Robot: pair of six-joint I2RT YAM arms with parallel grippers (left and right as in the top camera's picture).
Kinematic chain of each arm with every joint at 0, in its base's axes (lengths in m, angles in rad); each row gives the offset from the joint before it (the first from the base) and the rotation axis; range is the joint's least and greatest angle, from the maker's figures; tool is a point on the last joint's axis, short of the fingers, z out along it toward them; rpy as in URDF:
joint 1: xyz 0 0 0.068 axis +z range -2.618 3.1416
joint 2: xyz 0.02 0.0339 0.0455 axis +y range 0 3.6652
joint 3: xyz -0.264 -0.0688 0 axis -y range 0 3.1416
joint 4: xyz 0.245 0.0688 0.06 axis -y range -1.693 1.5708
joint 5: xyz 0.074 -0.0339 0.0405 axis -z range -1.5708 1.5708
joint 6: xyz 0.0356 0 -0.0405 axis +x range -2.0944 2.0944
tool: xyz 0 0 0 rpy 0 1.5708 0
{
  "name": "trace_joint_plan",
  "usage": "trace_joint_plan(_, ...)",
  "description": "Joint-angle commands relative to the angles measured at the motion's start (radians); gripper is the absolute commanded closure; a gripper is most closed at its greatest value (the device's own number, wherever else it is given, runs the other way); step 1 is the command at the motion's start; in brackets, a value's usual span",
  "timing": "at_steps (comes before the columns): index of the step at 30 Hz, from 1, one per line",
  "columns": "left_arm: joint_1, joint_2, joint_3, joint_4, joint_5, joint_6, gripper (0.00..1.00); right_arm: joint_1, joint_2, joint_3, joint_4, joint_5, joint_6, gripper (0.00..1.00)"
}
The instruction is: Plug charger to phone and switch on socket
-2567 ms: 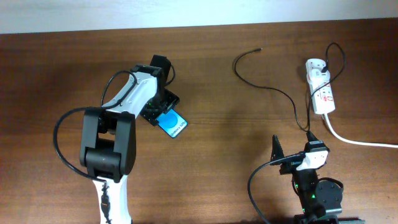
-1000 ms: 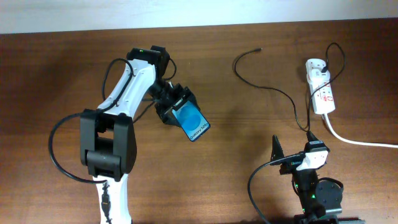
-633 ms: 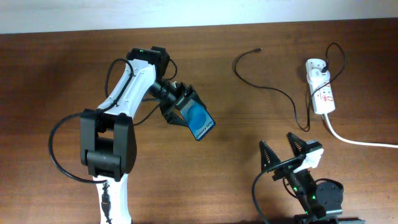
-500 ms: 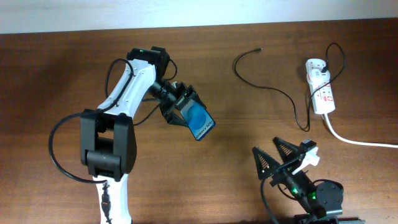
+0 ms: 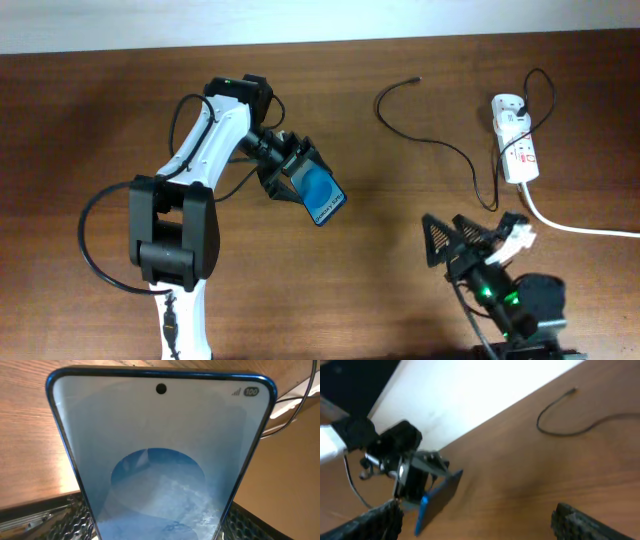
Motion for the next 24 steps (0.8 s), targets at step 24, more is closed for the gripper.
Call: trace_joint_plan(24, -0.001, 0.003, 0.024, 0.018, 0.063, 0.02, 0.36, 0.651, 1.129, 1.093, -0.809, 0.54, 0.269, 0.01)
